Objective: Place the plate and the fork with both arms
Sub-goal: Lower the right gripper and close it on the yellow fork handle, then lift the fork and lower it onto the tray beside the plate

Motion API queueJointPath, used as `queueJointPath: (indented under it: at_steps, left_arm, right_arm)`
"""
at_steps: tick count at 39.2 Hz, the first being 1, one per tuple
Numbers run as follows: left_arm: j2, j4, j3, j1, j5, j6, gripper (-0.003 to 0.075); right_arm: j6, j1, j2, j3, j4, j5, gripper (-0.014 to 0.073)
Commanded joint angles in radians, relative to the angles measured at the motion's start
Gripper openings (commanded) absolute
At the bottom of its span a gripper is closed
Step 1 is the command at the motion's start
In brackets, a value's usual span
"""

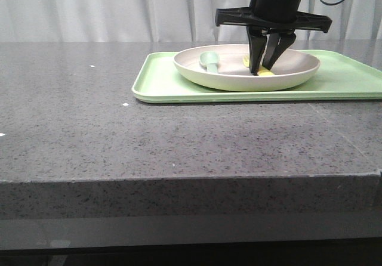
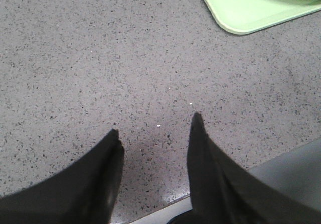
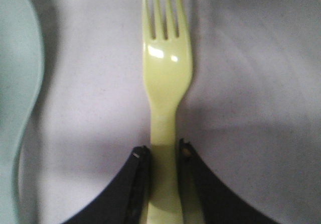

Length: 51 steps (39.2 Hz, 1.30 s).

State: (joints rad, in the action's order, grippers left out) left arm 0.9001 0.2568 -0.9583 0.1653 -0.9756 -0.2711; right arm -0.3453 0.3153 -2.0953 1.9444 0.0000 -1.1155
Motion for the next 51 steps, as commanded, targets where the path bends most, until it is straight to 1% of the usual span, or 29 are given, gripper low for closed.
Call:
queueJointPath:
  at_steps: [1,16,22,26,34,41,51]
  left_arm:
    - [-0.005,0.017,-0.026,-0.002,0.054,0.003,0.0306]
    - [-0.005,0.017,-0.026,-0.002,0.054,0.003,0.0306]
    - [-0.005,0.014,-0.026,-0.002,0.054,0.003,0.0306]
    - [-0.005,0.006,-0.026,-0.002,0.054,0.003,0.0306]
    - [-0.005,0.006,-0.026,-0.002,0.054,0.003,0.0305]
    - [-0.005,0.006,-0.026,-0.002,0.054,0.003,0.0306]
    - [-0.005,0.006,-0.026,-0.002,0.054,0.003,0.0305]
  right_arm:
    - [0.002,-0.006,0.060,0.026,-0.024,-0.011,0.0052]
    - [0.043,-0.006,0.147,0.049,-0.025,-0.049,0.0052]
    - [0.110,-0.017,0.188,0.076,-0.025,-0.072,0.0052]
    - [0.133,-0.054,0.220,0.076,-0.025,-0.098,0.0052]
    - [0.176,-0.183,0.233,0.061,-0.024,-0.186,0.0052]
    - [0.226,-0.269,0.232,-0.010,0.018,-0.162,0.0052]
    - [0.291,-0.325,0.197,-0.107,0.129,-0.083,0.0052]
